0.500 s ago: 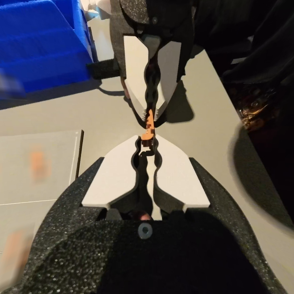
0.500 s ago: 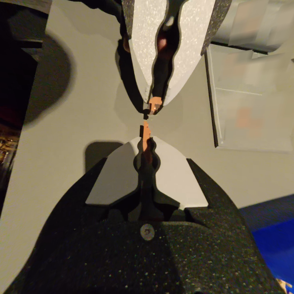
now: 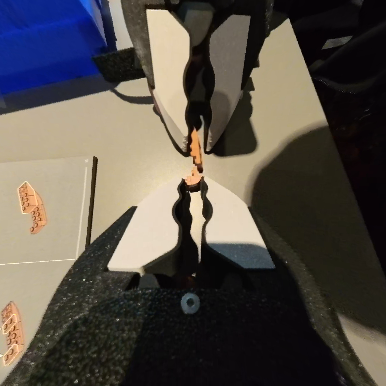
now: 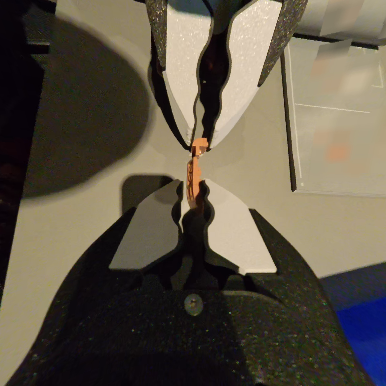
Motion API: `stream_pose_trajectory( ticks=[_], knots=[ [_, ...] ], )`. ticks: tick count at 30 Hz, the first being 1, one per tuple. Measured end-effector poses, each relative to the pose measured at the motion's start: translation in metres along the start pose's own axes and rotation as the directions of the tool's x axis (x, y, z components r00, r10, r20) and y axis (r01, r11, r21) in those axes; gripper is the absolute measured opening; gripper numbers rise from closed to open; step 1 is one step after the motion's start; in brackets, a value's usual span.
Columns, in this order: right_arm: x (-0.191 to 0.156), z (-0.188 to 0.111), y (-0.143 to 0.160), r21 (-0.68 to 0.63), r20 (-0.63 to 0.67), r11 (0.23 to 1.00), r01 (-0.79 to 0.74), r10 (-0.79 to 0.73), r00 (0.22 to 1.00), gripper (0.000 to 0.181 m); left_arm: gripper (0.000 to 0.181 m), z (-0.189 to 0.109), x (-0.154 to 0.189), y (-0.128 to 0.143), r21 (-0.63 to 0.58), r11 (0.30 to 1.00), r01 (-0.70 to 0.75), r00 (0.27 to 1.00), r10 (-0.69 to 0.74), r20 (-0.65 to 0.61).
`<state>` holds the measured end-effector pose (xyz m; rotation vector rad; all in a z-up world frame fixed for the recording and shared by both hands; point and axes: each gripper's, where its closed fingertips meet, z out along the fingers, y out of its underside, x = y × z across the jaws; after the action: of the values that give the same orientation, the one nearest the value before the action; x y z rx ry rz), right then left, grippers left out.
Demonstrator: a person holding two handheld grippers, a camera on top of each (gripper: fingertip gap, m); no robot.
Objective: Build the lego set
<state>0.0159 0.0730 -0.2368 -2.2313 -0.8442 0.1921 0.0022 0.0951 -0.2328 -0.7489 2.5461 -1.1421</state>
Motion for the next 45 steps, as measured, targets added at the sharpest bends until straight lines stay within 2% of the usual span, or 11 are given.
stream_pose_trajectory(
  ticks=[4, 10, 20, 28, 35, 45],
  knots=[
    [0.001, 0.002, -0.001, -0.006, -0.005, 1.0, 0.002, -0.003, 1.0, 0.019, 0.013, 0.0, 0.0, 0.0, 0.0, 1.0, 0.0, 1.0, 0.0, 0.002],
    [-0.001, 0.002, -0.001, -0.008, -0.008, 1.0, 0.02, -0.02, 1.0, 0.013, 0.013, 0.001, -0.003, -0.001, 0.0, 1.0, 0.021, 1.0, -0.021, 0.012],
    [-0.001, 0.004, -0.005, -0.004, -0.032, 0.999, 0.04, -0.04, 0.999, 0.012, 0.013, 0.004, 0.002, -0.005, 0.0, 1.0, 0.025, 1.0, -0.025, -0.008],
    [0.002, 0.006, -0.008, 0.001, -0.069, 0.999, 0.045, -0.044, 0.997, 0.016, 0.013, 0.004, 0.003, -0.005, 0.0, 1.0, 0.017, 1.0, -0.017, -0.008],
    [0.005, 0.003, -0.007, 0.008, -0.111, 0.999, 0.044, -0.043, 0.993, 0.028, 0.013, 0.004, 0.004, -0.005, 0.0, 1.0, 0.027, 1.0, -0.027, 0.001],
    [0.001, 0.01, -0.014, -0.001, -0.075, 0.998, 0.056, -0.056, 0.996, 0.027, 0.013, 0.004, 0.005, -0.005, -0.001, 1.0, 0.017, 1.0, -0.017, 0.016]
  ],
)
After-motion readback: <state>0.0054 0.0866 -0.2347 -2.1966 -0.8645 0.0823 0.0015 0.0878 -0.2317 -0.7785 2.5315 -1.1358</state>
